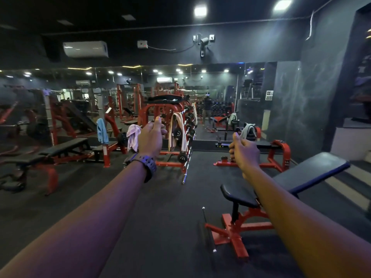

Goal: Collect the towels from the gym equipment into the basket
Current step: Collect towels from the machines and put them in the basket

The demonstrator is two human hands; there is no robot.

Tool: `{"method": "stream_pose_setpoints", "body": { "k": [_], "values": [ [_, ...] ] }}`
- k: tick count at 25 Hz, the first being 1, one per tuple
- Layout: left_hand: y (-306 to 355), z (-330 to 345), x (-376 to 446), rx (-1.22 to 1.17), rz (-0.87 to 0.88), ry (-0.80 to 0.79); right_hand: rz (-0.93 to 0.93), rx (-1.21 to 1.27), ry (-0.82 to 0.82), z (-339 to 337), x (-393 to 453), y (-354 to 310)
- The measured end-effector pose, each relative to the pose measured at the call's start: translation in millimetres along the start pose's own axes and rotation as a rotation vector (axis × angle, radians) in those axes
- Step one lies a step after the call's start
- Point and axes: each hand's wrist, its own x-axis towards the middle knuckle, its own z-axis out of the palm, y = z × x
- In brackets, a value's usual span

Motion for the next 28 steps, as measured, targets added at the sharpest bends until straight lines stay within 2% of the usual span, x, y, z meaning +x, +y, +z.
{"method": "stream_pose_setpoints", "body": {
  "k": [9,15,17,22,28],
  "values": [
    [-102,-11,183,-0.017,-0.017,0.07,0.001,0.052,-0.057,176,131,45],
    [-170,-29,298,0.054,-0.008,0.368,0.012,0.117,-0.232,330,240,85],
    [-192,-37,335,0.071,-0.043,0.411,0.005,0.118,-0.282,374,276,94],
    [-245,-20,429,0.094,-0.071,0.41,0.004,0.134,-0.329,453,367,126],
    [-322,10,576,0.079,-0.038,0.354,0.001,0.106,-0.262,549,470,173]
  ]
}}
